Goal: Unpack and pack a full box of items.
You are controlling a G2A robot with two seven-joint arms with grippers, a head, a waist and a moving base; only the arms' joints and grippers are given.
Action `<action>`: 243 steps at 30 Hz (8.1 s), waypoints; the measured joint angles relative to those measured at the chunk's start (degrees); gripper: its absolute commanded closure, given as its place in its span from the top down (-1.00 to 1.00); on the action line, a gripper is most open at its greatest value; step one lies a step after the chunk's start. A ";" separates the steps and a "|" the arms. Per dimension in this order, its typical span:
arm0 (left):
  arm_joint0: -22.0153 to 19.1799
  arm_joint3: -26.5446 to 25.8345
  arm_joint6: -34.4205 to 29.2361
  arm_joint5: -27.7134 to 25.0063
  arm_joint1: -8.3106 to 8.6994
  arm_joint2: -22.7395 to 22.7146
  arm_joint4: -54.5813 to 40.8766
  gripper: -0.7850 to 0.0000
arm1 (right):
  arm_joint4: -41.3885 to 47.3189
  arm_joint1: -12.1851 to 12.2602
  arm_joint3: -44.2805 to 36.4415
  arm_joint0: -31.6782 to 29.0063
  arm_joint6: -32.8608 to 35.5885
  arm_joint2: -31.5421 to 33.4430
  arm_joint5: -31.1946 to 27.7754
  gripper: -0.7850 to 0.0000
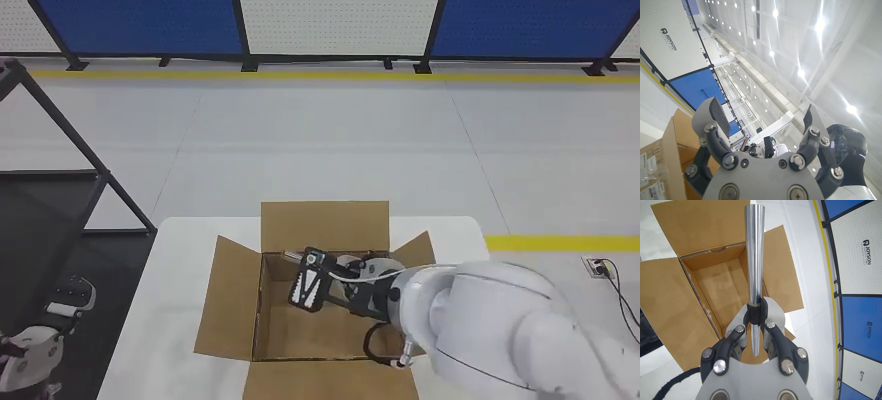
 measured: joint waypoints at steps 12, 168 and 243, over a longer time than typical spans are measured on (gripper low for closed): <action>0.72 -0.28 1.45 0.26 -0.17 0.55 2.77 1.00 | -3.88 -9.89 20.44 12.85 -3.10 -19.77 -9.28 -1.00; 0.73 -0.29 1.54 0.25 -0.18 0.56 2.80 1.00 | -16.70 -0.78 4.29 -75.11 -27.46 67.70 -19.97 1.00; 0.73 -0.29 1.54 0.25 -0.18 0.56 2.80 1.00 | -13.38 0.95 -9.96 -32.73 -14.74 17.18 4.18 -1.00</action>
